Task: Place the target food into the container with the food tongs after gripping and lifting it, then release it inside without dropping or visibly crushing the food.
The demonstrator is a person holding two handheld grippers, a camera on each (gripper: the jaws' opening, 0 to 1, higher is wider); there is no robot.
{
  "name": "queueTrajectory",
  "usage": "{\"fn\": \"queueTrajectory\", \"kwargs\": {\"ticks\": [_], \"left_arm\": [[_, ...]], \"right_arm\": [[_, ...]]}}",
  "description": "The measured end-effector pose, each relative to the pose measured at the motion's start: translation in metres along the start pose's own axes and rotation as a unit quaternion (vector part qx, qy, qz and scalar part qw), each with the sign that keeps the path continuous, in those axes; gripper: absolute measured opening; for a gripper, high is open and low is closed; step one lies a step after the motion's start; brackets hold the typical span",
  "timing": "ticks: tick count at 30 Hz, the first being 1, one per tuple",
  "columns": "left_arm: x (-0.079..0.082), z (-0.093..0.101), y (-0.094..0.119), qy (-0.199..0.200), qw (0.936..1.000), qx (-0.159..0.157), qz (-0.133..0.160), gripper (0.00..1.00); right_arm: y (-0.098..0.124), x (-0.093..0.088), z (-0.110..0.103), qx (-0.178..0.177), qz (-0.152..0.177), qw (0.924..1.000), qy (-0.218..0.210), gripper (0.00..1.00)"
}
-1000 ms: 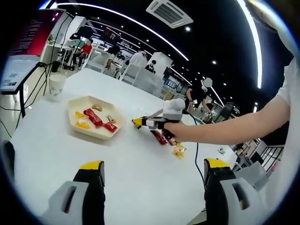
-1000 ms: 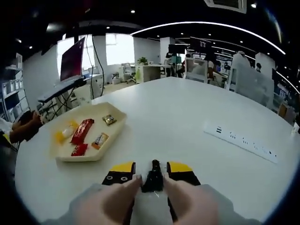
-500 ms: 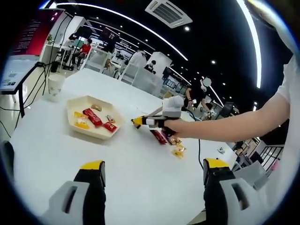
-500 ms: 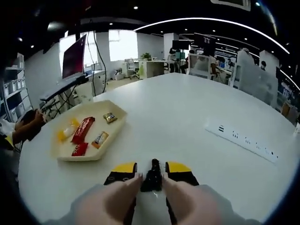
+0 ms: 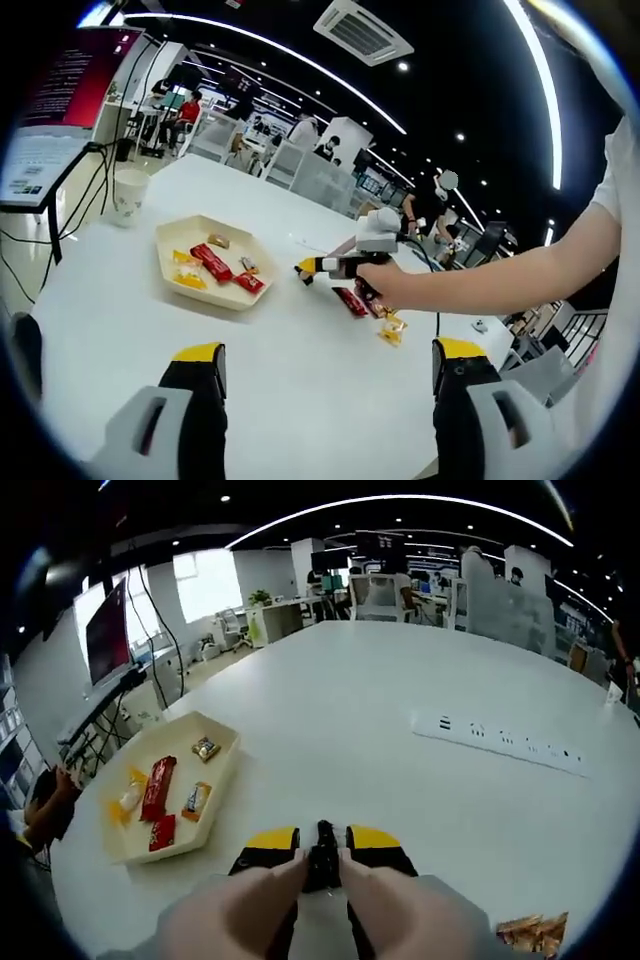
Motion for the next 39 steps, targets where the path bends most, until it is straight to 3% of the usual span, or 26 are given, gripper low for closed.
{"fn": "queueTrajectory", "kwargs": {"ticks": [4, 11, 17, 18, 20, 22, 28, 34, 39], "left_arm": [[0.0, 0.0, -0.003, 0.001, 1.0, -0.003, 0.001, 0.85], [-0.001, 0.002, -0.009, -0.005, 0.9999, -0.015, 0.0, 0.85], [0.0, 0.001, -0.01, -0.005, 0.9998, -0.017, 0.004, 0.85], [0.001, 0.001, -0.011, -0.005, 0.9998, -0.018, 0.006, 0.85], [0.001, 0.0, -0.011, -0.007, 0.9998, -0.019, 0.006, 0.84], [0.001, 0.0, -0.012, -0.009, 0.9997, -0.021, 0.006, 0.84], [0.01, 0.001, -0.013, -0.008, 0.9994, -0.024, 0.024, 0.84], [0.011, 0.002, -0.011, -0.012, 0.9991, -0.027, 0.03, 0.84], [0.011, 0.002, -0.01, -0.015, 0.9989, -0.028, 0.034, 0.83]], "right_arm": [[0.001, 0.003, 0.002, 0.011, 0.001, 0.9997, -0.021, 0.17], [0.009, 0.002, 0.007, 0.004, -0.009, 0.9998, -0.015, 0.17], [0.024, 0.001, -0.001, 0.014, -0.013, 0.9997, -0.017, 0.18], [0.026, -0.003, -0.007, 0.027, -0.03, 0.9986, -0.034, 0.18], [0.031, -0.005, -0.013, 0.032, -0.037, 0.9988, -0.004, 0.18], [0.035, -0.004, -0.02, 0.038, -0.038, 0.9984, -0.015, 0.18], [0.049, 0.008, -0.03, 0.044, -0.023, 0.998, -0.04, 0.18], [0.066, 0.028, -0.029, 0.041, 0.006, 0.9945, -0.096, 0.18], [0.085, 0.042, -0.033, 0.043, 0.024, 0.9937, -0.101, 0.18]]}}
Point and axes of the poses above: the point that each gripper's makers call its tool centre point, and the gripper's own axes: y roughly backward along the fingers, z roughly to its right, x roughly out of its top, the point moved 7 cm from there along y, roughly backward along the fingers, and after that the axes turned 6 degrees about z, right-handed, at the moved point
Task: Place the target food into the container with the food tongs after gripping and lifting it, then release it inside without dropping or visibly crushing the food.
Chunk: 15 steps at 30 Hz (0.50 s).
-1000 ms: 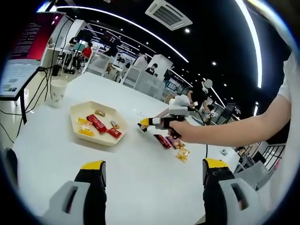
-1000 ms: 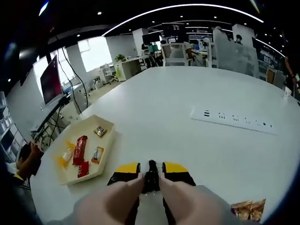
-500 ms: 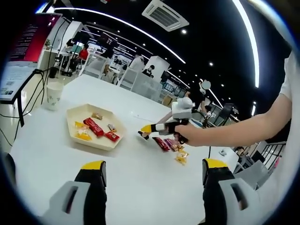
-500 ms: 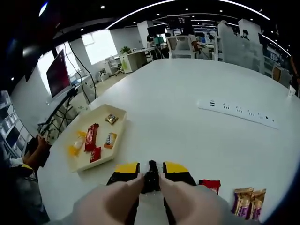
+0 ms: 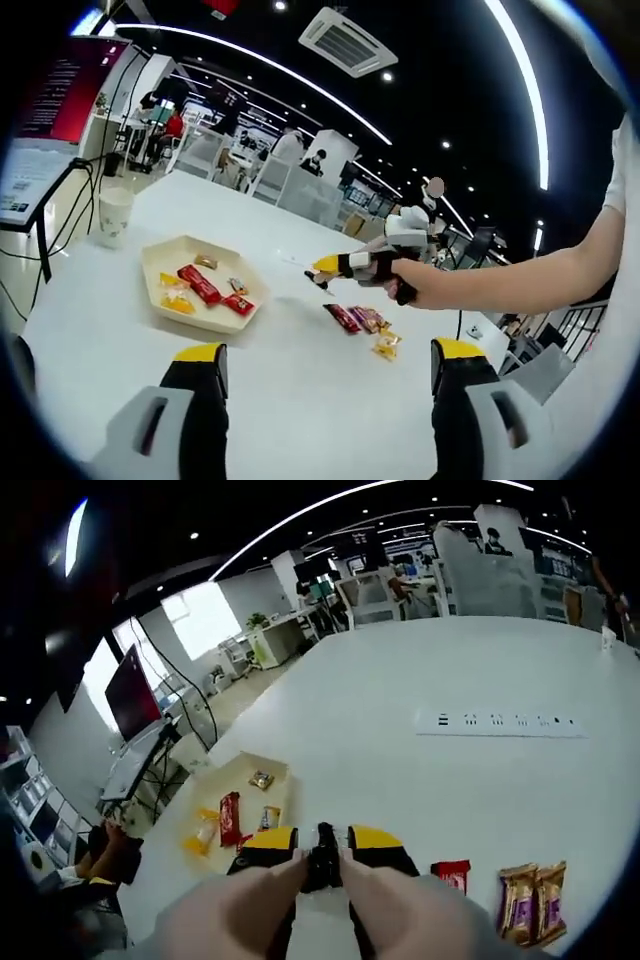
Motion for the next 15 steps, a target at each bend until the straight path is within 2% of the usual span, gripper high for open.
{"fn": "queueTrajectory", "kwargs": {"ticks": [10, 11, 15], "left_arm": [[-0.002, 0.005, -0.005, -0.003, 1.0, -0.008, 0.001, 0.83], [-0.002, 0.006, -0.004, -0.004, 1.0, -0.008, -0.004, 0.83], [0.0, 0.003, 0.004, 0.005, 1.0, 0.002, 0.007, 0.83]], "right_arm": [[0.011, 0.014, 0.012, 0.011, 0.027, 0.9994, -0.018, 0.19], [0.013, 0.015, 0.013, 0.012, 0.029, 0.9993, -0.021, 0.19], [0.02, 0.014, 0.015, 0.019, 0.035, 0.9989, -0.024, 0.19]]}}
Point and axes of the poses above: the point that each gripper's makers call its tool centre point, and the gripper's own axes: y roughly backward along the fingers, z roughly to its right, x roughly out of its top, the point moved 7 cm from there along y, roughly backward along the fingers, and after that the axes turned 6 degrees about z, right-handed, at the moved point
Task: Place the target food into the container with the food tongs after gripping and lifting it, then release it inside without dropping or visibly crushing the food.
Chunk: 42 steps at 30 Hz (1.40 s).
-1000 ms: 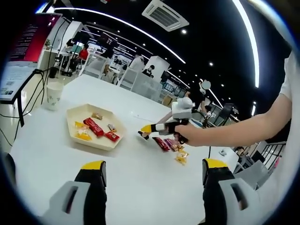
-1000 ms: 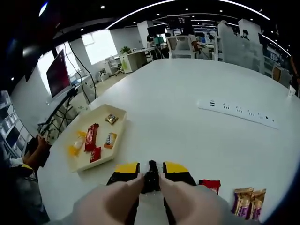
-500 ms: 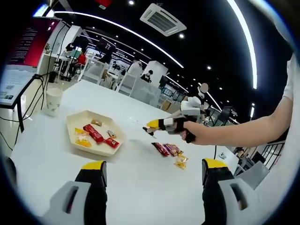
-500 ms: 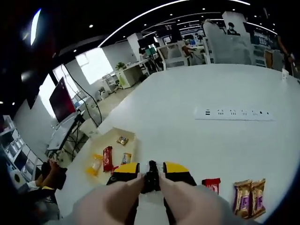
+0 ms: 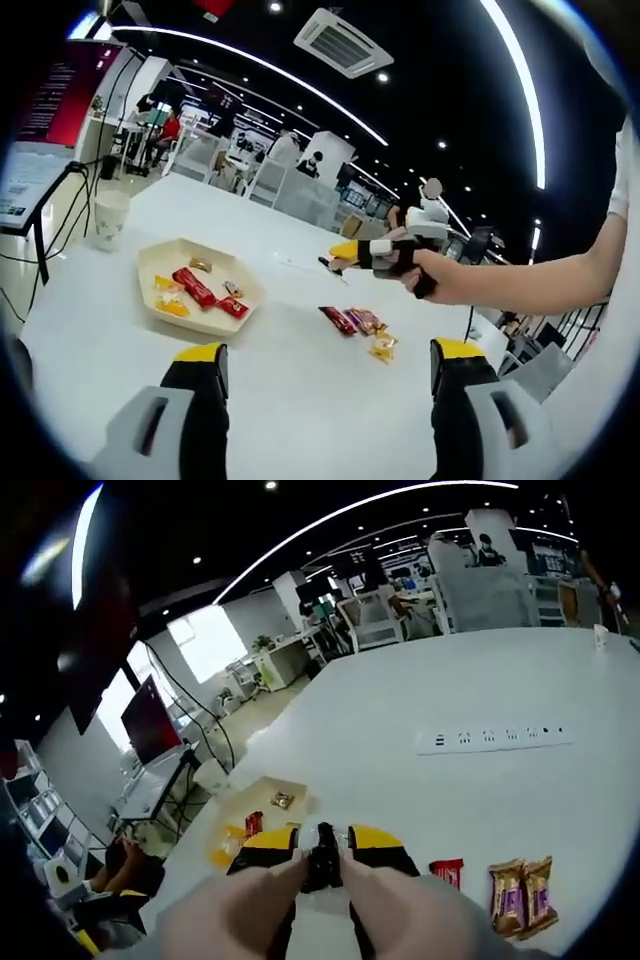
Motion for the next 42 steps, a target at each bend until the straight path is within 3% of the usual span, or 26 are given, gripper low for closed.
{"fn": "queueTrajectory", "kwargs": {"ticks": [16, 20, 30, 42], "left_arm": [[-0.005, -0.001, -0.001, -0.004, 0.9999, -0.001, -0.011, 0.83], [-0.006, -0.001, 0.0, 0.001, 1.0, 0.002, -0.006, 0.83], [-0.001, -0.001, 0.004, 0.002, 1.0, 0.0, 0.0, 0.82], [-0.001, 0.003, 0.007, 0.004, 1.0, -0.004, 0.003, 0.81]], "right_arm": [[0.021, -0.006, -0.008, 0.013, 0.026, 0.9995, -0.013, 0.19], [0.026, -0.001, -0.018, 0.022, 0.029, 0.9993, 0.013, 0.19], [0.029, -0.002, -0.044, 0.04, 0.032, 0.9987, 0.008, 0.19], [0.028, 0.003, -0.056, 0.055, 0.034, 0.9979, 0.009, 0.19]]}}
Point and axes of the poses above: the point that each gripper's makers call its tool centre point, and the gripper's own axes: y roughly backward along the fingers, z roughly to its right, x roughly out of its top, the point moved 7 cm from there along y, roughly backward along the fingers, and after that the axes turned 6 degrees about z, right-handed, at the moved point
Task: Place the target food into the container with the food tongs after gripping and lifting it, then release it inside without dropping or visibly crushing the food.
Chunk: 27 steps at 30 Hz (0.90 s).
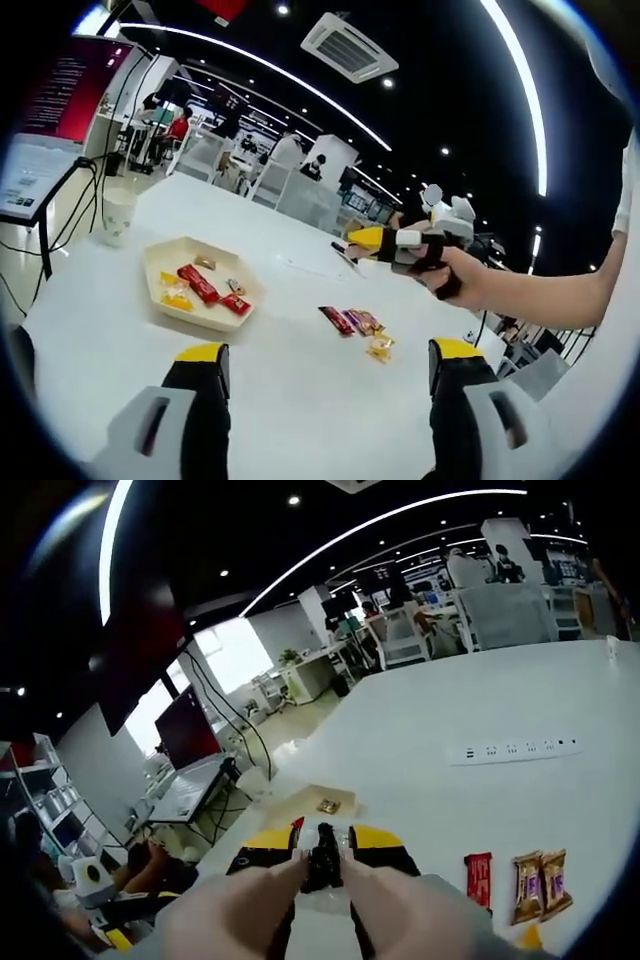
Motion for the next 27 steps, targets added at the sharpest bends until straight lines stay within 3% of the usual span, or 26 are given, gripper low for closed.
{"fn": "queueTrajectory", "kwargs": {"ticks": [27], "left_arm": [[0.005, 0.002, 0.011, 0.009, 0.9996, 0.014, 0.023, 0.81]], "right_arm": [[-0.02, 0.015, -0.023, 0.031, 0.008, 0.9995, -0.002, 0.19]]}}
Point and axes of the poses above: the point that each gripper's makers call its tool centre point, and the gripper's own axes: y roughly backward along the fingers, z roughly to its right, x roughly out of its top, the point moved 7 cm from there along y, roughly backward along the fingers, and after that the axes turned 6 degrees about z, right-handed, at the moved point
